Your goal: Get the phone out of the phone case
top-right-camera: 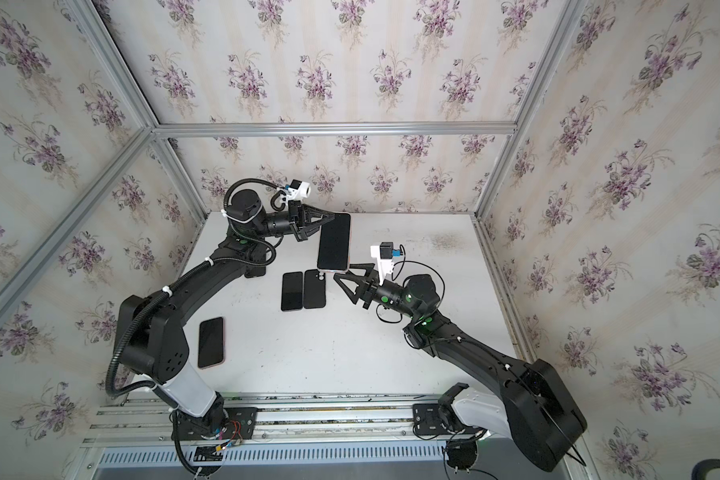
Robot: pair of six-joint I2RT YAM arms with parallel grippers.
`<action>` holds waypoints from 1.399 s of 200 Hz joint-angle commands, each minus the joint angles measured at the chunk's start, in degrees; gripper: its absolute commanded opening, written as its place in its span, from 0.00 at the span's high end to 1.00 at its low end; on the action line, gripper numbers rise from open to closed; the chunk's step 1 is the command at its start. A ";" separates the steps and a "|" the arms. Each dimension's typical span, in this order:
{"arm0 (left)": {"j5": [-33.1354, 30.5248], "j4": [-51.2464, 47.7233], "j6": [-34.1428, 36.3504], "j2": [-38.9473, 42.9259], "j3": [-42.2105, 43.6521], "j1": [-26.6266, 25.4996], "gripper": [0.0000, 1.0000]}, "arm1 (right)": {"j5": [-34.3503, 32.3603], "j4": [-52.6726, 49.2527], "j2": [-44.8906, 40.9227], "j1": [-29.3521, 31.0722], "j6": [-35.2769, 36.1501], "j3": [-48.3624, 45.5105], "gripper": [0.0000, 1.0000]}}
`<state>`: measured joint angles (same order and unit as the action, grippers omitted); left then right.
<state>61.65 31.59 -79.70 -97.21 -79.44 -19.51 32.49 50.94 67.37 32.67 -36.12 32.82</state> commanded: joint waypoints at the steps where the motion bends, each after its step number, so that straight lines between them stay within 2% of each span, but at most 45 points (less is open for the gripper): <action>1: 1.16 4.74 -2.34 0.22 -0.29 -0.08 1.00 | -1.83 3.23 0.41 -0.23 0.27 -0.25 0.43; 89: 1.79 6.33 -2.69 0.36 0.87 -0.18 1.00 | -2.98 5.11 1.03 -1.46 -1.27 -0.62 0.43; 147: 1.06 6.93 -2.82 -0.17 0.63 -0.16 1.00 | -1.48 8.63 2.42 -1.44 -3.93 -1.13 0.39; 280: 0.73 9.61 -3.96 -0.66 1.50 -0.17 1.00 | -2.67 10.91 3.46 -1.46 -6.33 -2.29 0.37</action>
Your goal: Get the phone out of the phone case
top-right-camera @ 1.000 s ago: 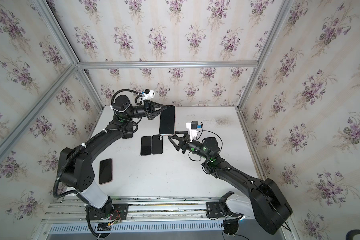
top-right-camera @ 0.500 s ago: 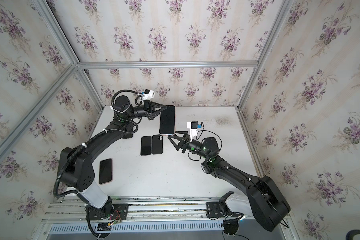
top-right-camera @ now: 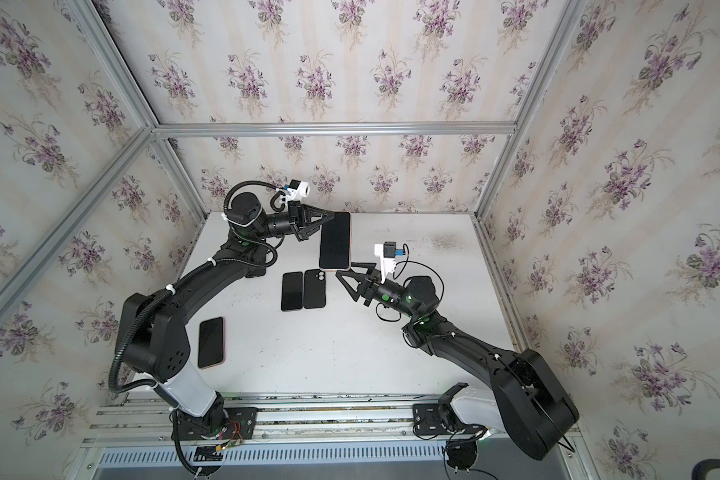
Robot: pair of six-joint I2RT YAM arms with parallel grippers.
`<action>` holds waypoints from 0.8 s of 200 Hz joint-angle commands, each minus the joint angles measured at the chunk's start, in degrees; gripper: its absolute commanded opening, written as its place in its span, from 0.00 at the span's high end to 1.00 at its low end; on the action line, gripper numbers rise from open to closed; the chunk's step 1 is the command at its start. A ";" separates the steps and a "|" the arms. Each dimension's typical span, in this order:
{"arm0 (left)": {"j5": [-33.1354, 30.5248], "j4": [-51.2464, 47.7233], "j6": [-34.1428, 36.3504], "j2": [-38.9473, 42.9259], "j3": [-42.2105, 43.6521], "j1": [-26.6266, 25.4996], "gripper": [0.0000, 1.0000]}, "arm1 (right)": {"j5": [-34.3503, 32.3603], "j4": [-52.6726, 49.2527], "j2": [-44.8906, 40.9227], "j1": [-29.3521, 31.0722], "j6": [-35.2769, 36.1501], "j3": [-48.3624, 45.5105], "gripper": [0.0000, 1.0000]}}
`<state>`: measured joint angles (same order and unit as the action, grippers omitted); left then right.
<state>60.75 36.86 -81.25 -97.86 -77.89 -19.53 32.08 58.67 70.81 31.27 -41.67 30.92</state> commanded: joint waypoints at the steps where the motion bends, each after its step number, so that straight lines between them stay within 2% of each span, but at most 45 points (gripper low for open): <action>1: 1.64 4.39 -2.41 0.02 -0.02 -0.15 1.00 | -2.40 3.14 0.03 -0.07 -0.78 -0.40 0.37; 58: 2.99 5.77 -2.42 0.56 1.92 -0.51 1.00 | -5.00 3.89 0.61 -0.07 -1.71 -0.45 0.39; 62: 3.05 5.92 -2.42 0.65 2.14 -0.51 1.00 | -4.99 4.09 0.73 -2.19 -1.97 -0.42 0.39; 80: 3.32 6.20 -2.42 0.96 2.82 -0.60 1.00 | -5.48 6.07 1.56 -3.03 -3.59 -0.76 0.40; 160: 2.53 6.45 -2.08 -0.02 1.43 -0.59 1.00 | -0.01 10.52 5.04 -3.41 -9.68 -1.12 0.58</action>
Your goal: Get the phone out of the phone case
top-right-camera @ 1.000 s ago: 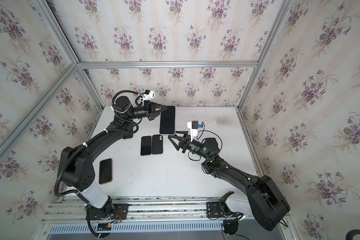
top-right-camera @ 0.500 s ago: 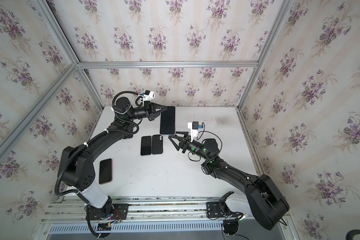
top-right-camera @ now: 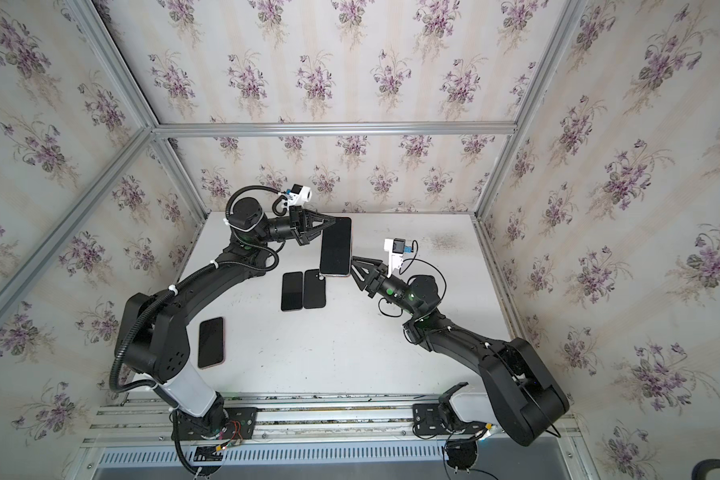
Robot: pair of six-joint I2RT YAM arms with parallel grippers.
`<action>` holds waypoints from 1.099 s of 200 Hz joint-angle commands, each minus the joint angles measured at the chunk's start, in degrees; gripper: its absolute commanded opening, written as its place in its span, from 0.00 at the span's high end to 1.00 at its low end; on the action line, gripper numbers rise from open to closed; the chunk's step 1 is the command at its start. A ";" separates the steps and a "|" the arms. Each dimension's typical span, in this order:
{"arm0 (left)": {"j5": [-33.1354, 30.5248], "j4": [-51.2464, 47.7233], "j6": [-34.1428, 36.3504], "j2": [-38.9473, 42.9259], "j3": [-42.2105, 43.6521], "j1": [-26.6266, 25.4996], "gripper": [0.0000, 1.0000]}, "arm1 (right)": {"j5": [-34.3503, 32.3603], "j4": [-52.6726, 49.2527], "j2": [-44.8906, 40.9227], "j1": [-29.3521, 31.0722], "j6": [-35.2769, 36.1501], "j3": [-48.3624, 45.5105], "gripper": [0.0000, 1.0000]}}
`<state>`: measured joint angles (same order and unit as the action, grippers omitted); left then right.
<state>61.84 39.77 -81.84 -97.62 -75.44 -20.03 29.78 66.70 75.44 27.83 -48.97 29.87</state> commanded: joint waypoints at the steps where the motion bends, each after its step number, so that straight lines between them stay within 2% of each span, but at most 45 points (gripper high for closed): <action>1: 1.40 3.51 -1.48 -0.27 -1.02 -0.09 1.00 | 2.34 2.44 0.41 0.03 -2.46 -0.03 0.58; 29: 1.15 3.52 -0.32 -0.80 -1.29 -0.02 1.00 | 4.08 1.34 0.02 0.03 -3.46 -0.38 0.69; 52: 0.59 3.40 0.67 -1.66 -1.25 -0.01 1.00 | 3.99 -0.10 -0.80 0.03 -3.20 -0.70 0.74; 104: -1.30 3.34 4.40 -3.01 0.29 0.01 1.00 | 4.40 -6.36 -1.55 -0.06 -2.43 0.07 0.99; 133: -2.87 3.26 7.07 -3.37 3.21 -0.01 0.99 | 2.57 -9.78 -2.63 -0.45 -2.45 -0.49 1.00; 157: -5.48 3.14 8.49 -4.75 5.94 -0.09 0.91 | 1.74 -13.74 -4.01 -1.19 -2.27 -0.51 1.00; 176: -7.73 1.66 10.07 -6.18 6.83 -0.59 0.88 | 2.92 -17.80 -4.52 -1.42 -2.09 -0.08 1.00; 200: -9.96 -2.23 13.78 -8.15 6.64 -1.88 0.76 | 4.05 -24.60 -4.39 -1.86 -1.65 0.72 1.00; 220: -11.79 -5.20 16.32 -9.72 7.08 -2.62 0.59 | 4.12 -27.26 -4.01 -2.70 -2.26 0.63 1.00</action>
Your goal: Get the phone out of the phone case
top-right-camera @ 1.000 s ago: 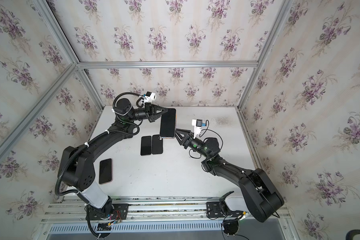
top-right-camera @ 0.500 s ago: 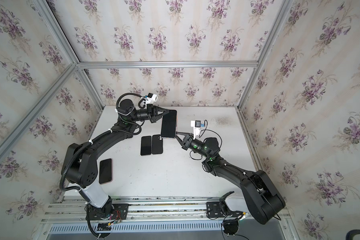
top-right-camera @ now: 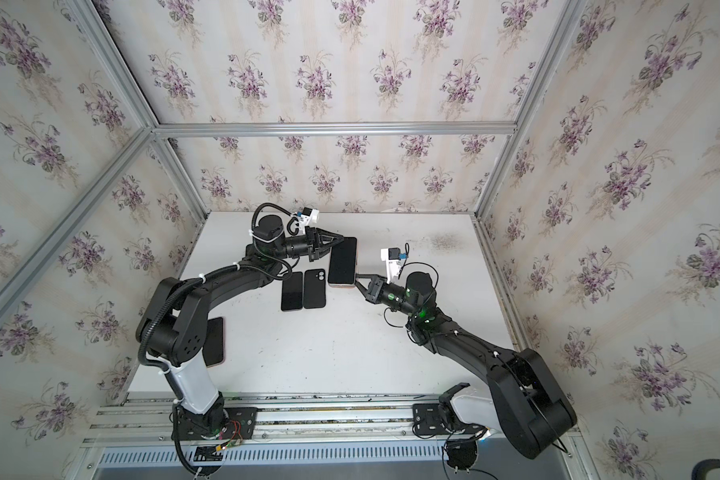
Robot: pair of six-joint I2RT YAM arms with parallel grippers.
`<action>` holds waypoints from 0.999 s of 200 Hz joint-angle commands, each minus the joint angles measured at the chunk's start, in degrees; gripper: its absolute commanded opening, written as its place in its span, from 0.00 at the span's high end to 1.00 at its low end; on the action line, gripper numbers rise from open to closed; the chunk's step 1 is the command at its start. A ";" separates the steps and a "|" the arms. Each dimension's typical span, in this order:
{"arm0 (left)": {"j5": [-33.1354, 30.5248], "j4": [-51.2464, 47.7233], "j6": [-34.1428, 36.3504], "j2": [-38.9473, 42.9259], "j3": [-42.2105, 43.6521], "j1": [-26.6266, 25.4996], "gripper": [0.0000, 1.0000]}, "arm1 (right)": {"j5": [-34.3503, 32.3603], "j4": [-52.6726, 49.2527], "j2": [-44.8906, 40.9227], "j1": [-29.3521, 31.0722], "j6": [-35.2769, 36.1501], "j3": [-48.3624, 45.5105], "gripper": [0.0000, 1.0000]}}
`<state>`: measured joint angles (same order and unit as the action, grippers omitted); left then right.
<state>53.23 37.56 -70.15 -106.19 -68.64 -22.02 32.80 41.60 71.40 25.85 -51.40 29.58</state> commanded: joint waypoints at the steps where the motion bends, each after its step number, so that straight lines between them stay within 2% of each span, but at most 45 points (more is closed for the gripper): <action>1: -3.24 -3.10 4.78 -1.18 0.32 -0.64 0.59 | 1.12 -2.33 0.05 -0.80 0.12 0.91 1.00; 19: -5.18 -4.41 6.11 -1.84 1.69 -0.74 0.40 | 1.61 -3.33 0.46 -1.79 -0.44 0.76 1.00; 45: -7.33 -6.76 7.53 -2.57 1.97 -0.96 0.21 | 3.02 -6.03 2.08 -3.29 -0.46 0.91 1.00; 70: -10.48 -14.50 12.65 -1.71 0.01 -1.09 0.11 | 5.33 -7.85 5.20 -4.87 -1.45 1.77 1.00; 122: -18.78 -40.69 33.73 3.60 -7.23 -2.92 0.06 | 8.18 -7.17 11.31 -6.33 -2.78 2.93 1.00; 155: -27.02 -55.32 48.33 5.34 -10.52 -7.33 0.05 | 9.88 -6.48 14.17 -6.79 -3.65 3.36 1.00; 200: -39.38 -63.36 61.97 7.81 -10.33 -15.42 0.05 | 12.18 -5.69 16.67 -7.36 -4.91 4.30 1.00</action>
<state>22.72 -19.00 -19.59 -99.68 -79.20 -34.65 42.06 31.70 87.42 18.61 -55.48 32.60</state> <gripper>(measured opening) 0.949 0.083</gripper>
